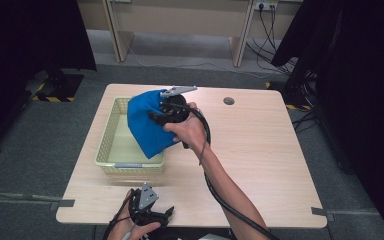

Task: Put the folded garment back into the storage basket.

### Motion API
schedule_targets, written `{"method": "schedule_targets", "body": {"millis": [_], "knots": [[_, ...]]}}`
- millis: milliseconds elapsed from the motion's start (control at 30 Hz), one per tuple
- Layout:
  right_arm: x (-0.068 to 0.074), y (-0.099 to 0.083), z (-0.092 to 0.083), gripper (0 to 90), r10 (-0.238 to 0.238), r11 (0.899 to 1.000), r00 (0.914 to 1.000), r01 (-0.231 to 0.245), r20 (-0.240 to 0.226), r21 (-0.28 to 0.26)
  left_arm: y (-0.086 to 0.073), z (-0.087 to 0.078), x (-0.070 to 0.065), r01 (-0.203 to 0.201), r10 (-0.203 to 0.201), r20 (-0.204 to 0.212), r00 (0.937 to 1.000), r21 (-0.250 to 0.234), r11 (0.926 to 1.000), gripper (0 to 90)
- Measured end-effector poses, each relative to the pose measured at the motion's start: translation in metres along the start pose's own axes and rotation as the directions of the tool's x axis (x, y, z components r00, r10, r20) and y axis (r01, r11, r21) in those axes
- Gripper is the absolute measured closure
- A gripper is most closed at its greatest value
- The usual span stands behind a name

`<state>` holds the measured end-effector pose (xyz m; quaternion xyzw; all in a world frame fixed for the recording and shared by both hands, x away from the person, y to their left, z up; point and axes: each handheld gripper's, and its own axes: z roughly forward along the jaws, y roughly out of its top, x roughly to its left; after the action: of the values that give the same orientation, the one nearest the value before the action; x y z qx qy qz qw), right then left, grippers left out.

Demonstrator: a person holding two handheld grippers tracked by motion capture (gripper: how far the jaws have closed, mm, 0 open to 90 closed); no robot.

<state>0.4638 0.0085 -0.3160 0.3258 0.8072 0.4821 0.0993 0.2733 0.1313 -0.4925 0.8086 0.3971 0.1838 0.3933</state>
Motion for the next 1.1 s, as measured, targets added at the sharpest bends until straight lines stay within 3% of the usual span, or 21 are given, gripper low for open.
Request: {"method": "schedule_targets", "body": {"millis": [833,1100], "knots": [[0.0,-0.019,0.054,67.3,0.083,0.996,0.9959,-0.085,0.035,0.032,0.0,0.0,0.0,0.0,0.0,0.0,1.0,-0.001,1.0,1.5],[0.004,-0.025,0.067,67.1,0.091,0.994,0.9952,-0.093,0.037,0.05,0.0,0.0,0.0,-0.001,0.001,0.0,1.0,-0.001,1.0,1.5]]}}
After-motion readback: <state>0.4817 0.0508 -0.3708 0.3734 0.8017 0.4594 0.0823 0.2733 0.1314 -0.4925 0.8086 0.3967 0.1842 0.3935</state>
